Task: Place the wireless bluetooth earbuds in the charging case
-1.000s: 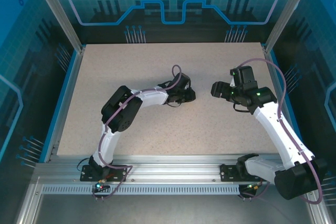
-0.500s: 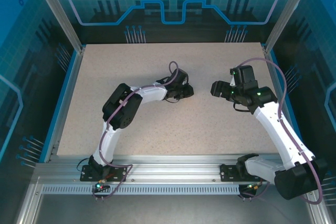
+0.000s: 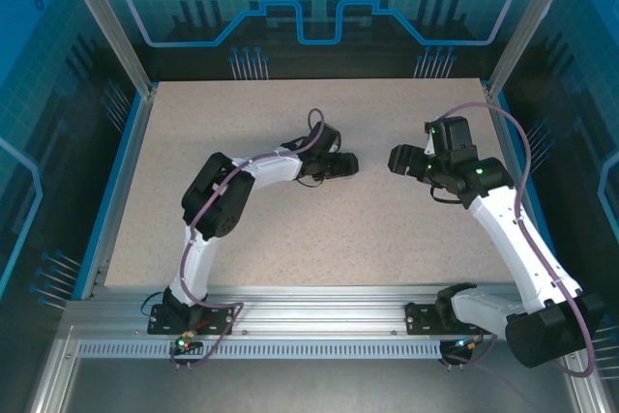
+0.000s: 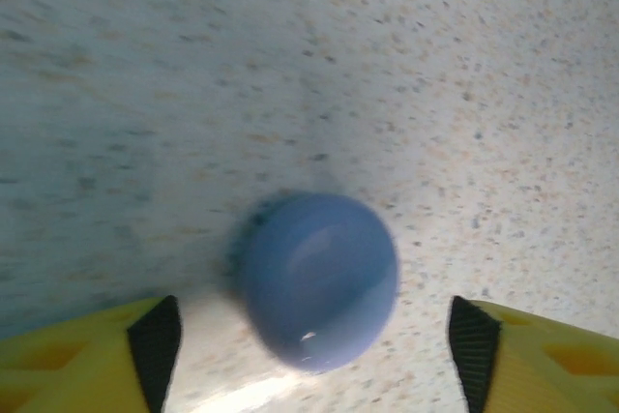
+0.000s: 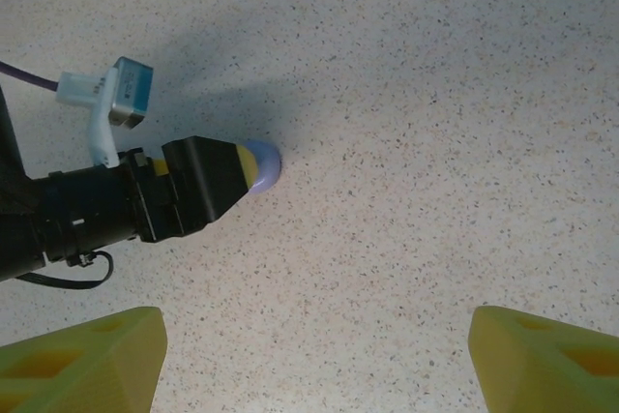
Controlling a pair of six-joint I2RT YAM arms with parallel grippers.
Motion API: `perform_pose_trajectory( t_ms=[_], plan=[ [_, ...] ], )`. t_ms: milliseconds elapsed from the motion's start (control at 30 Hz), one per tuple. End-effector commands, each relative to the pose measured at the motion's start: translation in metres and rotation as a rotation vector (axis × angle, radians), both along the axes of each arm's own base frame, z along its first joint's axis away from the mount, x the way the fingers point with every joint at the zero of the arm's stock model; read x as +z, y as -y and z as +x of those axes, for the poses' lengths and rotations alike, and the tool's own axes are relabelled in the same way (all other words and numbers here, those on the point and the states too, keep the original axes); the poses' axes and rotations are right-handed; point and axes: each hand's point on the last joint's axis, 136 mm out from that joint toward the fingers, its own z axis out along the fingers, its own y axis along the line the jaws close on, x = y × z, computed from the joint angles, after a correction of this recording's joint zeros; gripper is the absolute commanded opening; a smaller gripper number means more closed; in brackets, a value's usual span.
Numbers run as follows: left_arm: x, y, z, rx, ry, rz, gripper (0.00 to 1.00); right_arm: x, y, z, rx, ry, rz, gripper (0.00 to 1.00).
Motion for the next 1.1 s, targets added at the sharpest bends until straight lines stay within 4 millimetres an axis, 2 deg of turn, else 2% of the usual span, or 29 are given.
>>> perform_pose_trajectory(
  t_ms=[0, 133, 167, 200, 300, 467, 567, 667, 800, 933, 1067],
  plan=[
    [0.032, -0.037, 0.005, 0.022, 0.065, 0.085, 0.85, 0.015, 0.001, 0.003, -0.007, 0.020, 0.021, 0.83],
    [0.073, -0.059, 0.011, 0.026, 0.151, 0.106, 0.87, 0.020, 0.002, 0.004, -0.002, 0.034, 0.011, 0.86],
    [0.087, -0.062, 0.012, 0.020, 0.188, 0.111, 0.88, 0.021, 0.002, 0.005, 0.001, 0.035, 0.006, 0.98],
    [0.101, -0.064, 0.011, 0.013, 0.223, 0.114, 0.88, 0.023, 0.003, 0.005, 0.001, 0.038, -0.002, 1.00],
    [0.146, -0.073, 0.009, 0.017, 0.340, 0.120, 0.99, 0.028, 0.009, 0.009, -0.015, 0.050, -0.037, 1.00],
    [0.216, -0.099, -0.005, 0.056, 0.567, 0.127, 0.99, 0.041, 0.023, 0.019, -0.050, 0.119, -0.121, 1.00],
    [0.238, -0.118, -0.023, 0.069, 0.702, 0.152, 0.99, 0.044, 0.034, 0.028, -0.097, 0.174, -0.181, 1.00],
    [0.250, -0.146, -0.042, 0.115, 0.852, 0.193, 0.99, 0.043, 0.047, 0.037, -0.157, 0.231, -0.227, 1.00],
    [0.251, -0.189, -0.070, 0.195, 1.044, 0.292, 0.99, 0.034, 0.050, 0.045, -0.138, 0.262, -0.280, 1.00],
    [0.228, -0.242, -0.091, 0.292, 1.068, 0.398, 0.99, 0.020, 0.061, 0.050, -0.156, 0.263, -0.366, 1.00],
    [0.202, -0.299, -0.105, 0.456, 1.032, 0.459, 0.99, 0.011, 0.071, 0.053, -0.181, 0.349, -0.394, 1.00]
  ],
)
